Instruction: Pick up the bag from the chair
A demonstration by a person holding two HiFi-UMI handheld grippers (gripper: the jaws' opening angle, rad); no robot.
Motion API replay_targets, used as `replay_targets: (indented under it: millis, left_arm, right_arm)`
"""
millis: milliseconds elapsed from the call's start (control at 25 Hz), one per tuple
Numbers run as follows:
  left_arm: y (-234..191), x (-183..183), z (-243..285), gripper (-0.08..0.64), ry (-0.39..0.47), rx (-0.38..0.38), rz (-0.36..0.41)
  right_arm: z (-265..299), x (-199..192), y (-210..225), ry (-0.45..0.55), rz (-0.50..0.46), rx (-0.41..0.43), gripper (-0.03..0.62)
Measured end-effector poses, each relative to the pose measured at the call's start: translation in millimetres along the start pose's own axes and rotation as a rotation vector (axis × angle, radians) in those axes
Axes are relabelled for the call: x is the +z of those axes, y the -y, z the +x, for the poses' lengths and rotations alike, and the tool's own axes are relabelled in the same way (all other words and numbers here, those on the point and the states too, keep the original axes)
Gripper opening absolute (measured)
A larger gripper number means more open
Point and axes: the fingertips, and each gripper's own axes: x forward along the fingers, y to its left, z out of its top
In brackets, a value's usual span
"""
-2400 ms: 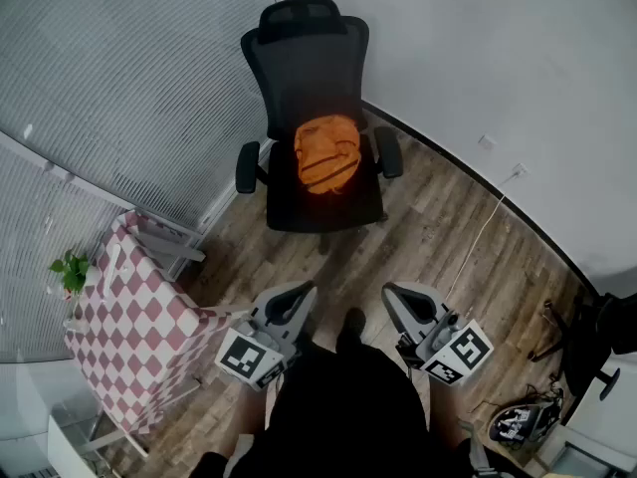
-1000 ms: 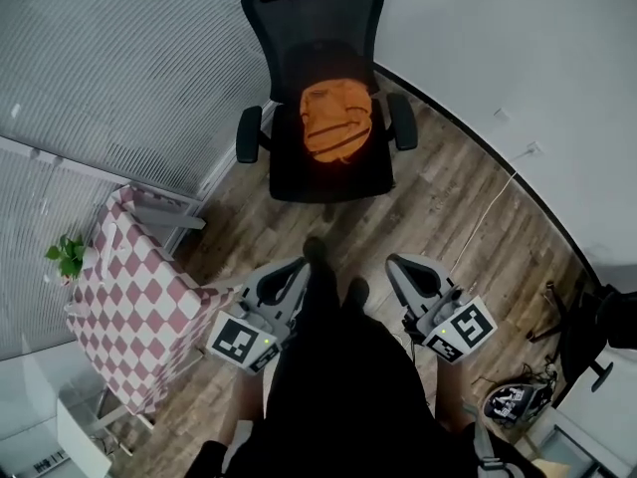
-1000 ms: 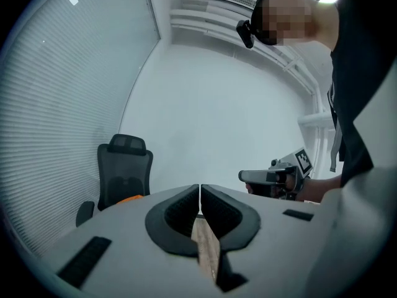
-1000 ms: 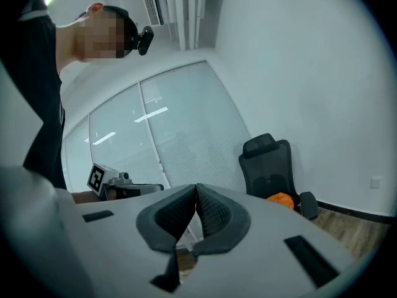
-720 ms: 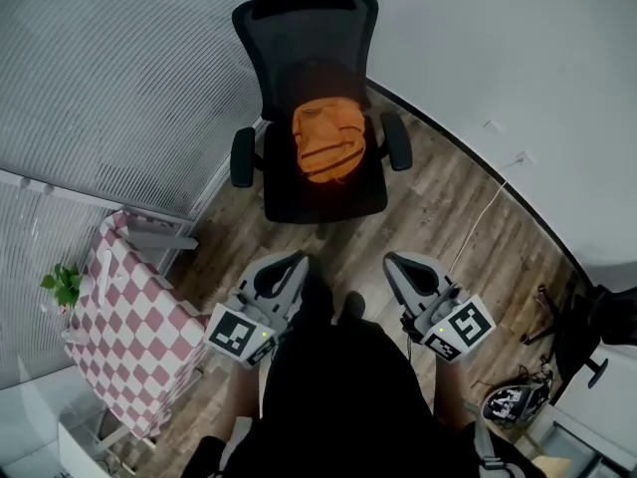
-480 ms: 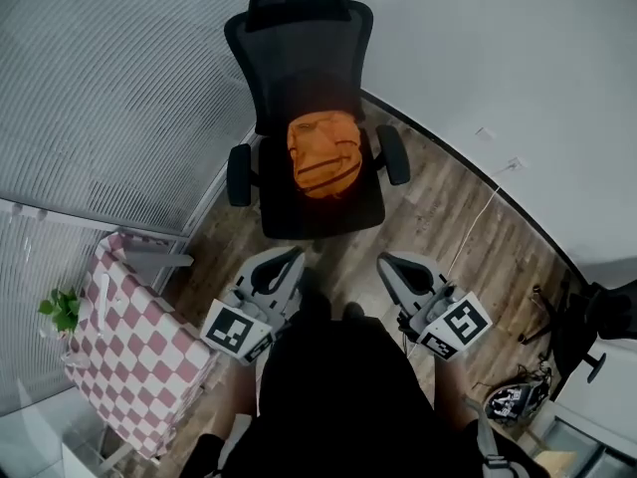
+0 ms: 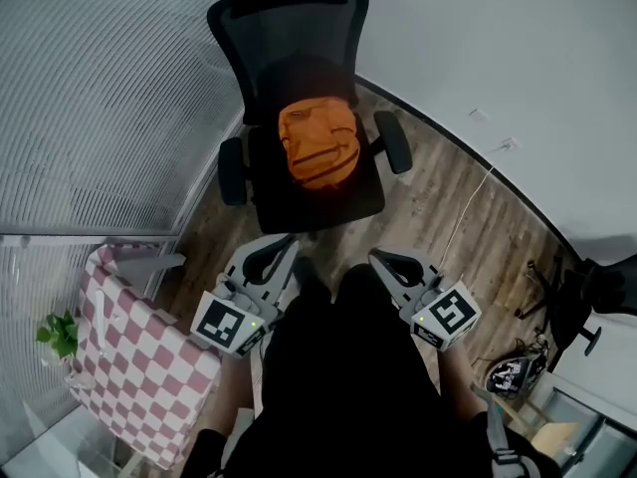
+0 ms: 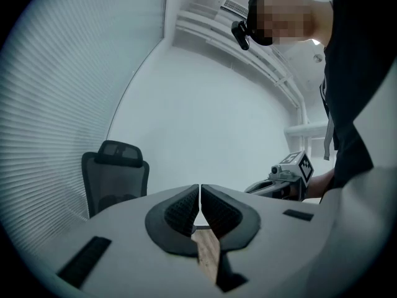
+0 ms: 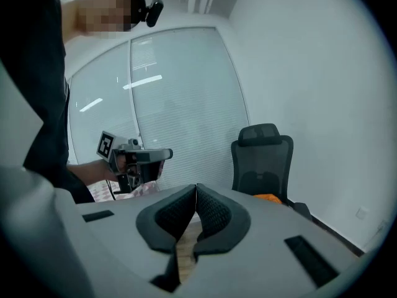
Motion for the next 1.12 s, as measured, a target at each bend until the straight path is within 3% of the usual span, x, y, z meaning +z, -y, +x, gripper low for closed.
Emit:
replay_targets:
  millis: [160, 320, 480, 840, 1120]
  left_arm:
    - [-15.0, -15.4, 5.0, 0.035, -0.031, 0.012, -0.041]
    - [-22.5, -26.3, 12.2, 0.035, -0.059, 0.01, -0.055]
    - [-49.4, -33.6, 18.8, 0.035, -0.096, 0.075, -0.033]
    - [-76.6, -62.5, 55.9, 0.035, -0.122, 0.144, -0.131]
    - [-96.9, -103.4, 87.2, 0.035, -0.191, 0.172, -0.185]
  right_arm:
    - [10.0, -25.5, 19.2, -0.116, -0.025, -0.002, 0.02]
    - [23.7, -45.4, 49.0, -0.17, 0.01, -0.015, 0.02]
    - [50.6, -71.0, 79.2, -0.246, 0.006, -0.008, 0.02]
    - [111.5, -135.7, 126.9, -0.374, -0.004, 0.09, 0.02]
    - [159.8, -187.9, 169.5, -0.422, -0.025, 0.084, 0.021]
